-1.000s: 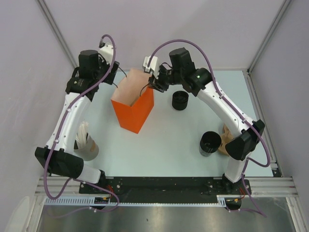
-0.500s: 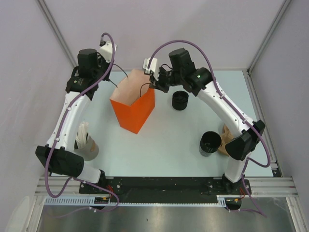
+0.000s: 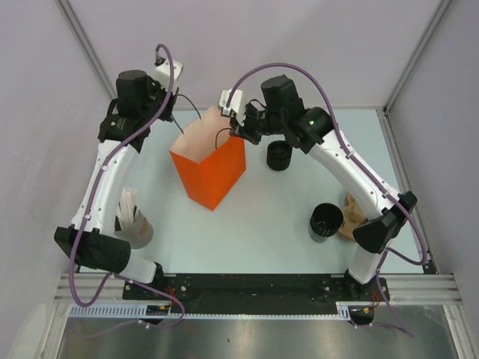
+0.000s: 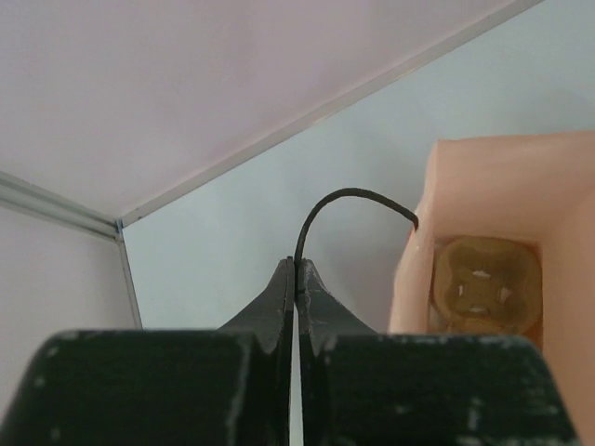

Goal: Pack the takeout coffee

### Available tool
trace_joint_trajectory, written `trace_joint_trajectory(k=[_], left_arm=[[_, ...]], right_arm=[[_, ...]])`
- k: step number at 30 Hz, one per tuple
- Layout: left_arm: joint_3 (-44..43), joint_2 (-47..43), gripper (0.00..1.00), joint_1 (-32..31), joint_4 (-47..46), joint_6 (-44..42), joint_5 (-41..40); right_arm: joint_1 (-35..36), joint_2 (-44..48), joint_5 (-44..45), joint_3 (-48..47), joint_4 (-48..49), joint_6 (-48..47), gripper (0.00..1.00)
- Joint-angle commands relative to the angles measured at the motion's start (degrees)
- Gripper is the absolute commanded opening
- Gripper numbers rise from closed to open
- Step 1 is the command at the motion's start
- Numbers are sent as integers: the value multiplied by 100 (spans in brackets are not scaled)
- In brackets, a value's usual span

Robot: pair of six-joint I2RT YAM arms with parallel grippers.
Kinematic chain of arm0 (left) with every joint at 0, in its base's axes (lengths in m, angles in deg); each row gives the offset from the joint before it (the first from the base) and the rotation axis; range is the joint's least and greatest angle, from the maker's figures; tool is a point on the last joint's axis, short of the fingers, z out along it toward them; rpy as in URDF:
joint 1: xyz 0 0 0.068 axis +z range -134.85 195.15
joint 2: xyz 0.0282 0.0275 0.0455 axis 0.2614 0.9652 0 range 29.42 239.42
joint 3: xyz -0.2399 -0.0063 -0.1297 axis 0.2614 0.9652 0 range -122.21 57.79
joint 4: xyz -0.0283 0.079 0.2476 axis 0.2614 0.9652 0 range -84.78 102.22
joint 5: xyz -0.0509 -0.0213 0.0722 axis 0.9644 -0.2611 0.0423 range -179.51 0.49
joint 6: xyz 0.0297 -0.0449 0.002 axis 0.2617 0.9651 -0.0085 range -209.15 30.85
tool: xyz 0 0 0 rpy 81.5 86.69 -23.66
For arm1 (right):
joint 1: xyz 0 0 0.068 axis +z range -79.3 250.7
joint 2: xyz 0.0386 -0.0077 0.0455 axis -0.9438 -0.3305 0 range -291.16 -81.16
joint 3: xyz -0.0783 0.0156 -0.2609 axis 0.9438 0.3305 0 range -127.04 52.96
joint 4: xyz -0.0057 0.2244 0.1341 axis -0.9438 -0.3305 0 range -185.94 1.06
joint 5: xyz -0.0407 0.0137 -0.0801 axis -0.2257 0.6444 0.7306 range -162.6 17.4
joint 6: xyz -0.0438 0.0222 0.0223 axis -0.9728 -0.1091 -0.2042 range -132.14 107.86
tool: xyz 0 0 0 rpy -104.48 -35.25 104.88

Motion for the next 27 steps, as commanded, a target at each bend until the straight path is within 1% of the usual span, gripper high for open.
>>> trace_joint_trajectory(k=[1, 3, 6, 10, 11, 12, 13, 14, 15, 16, 17, 18, 20, 23, 27], left_arm=[[-614, -233, 0, 33, -83, 191, 434], [-711, -347, 0, 33, -135, 252, 644], [-606, -575, 0, 24, -460, 357, 978], [-562, -857, 0, 7, -627, 498, 1120], [-501, -892, 0, 7, -654, 507, 1129], [-239, -945, 0, 7, -680, 525, 1146], [-11, -1015, 0, 7, -741, 533, 1164], [270, -1233, 0, 7, -820, 507, 1207], [952, -1357, 0, -2, -1082, 490, 1303], [1307, -1498, 0, -11, -1215, 472, 1331], [1606, -1682, 0, -54, -1329, 455, 1357], [2035, -1744, 0, -81, -1418, 402, 1383], [2206, -1728, 0, -169, -1349, 358, 1322], [2128, -1649, 0, -169, -1269, 331, 1269], [1681, -1710, 0, -169, -1269, 428, 1322]], right_arm=[[89, 485, 432, -419, 117, 225, 0], [89, 600, 521, -541, 125, 287, 0], [80, 731, 548, -665, 117, 392, 0], [63, 872, 469, -771, 38, 471, 0], [36, 907, 416, -719, 3, 498, 0], [19, 968, 294, -596, -6, 541, 0], [1, 1039, 232, -430, -6, 559, 0], [10, 1118, 179, 164, 37, 559, 0], [27, 1301, 109, 509, 90, 533, 0], [45, 1390, 117, 860, 212, 516, 0], [71, 1478, 143, 1595, 309, 515, 0], [106, 1566, 222, 1863, 397, 507, 0], [150, 1698, 371, 2312, 600, 507, 0], [177, 1681, 424, 2192, 618, 542, 0], [142, 1584, 381, 1438, 425, 586, 0]])
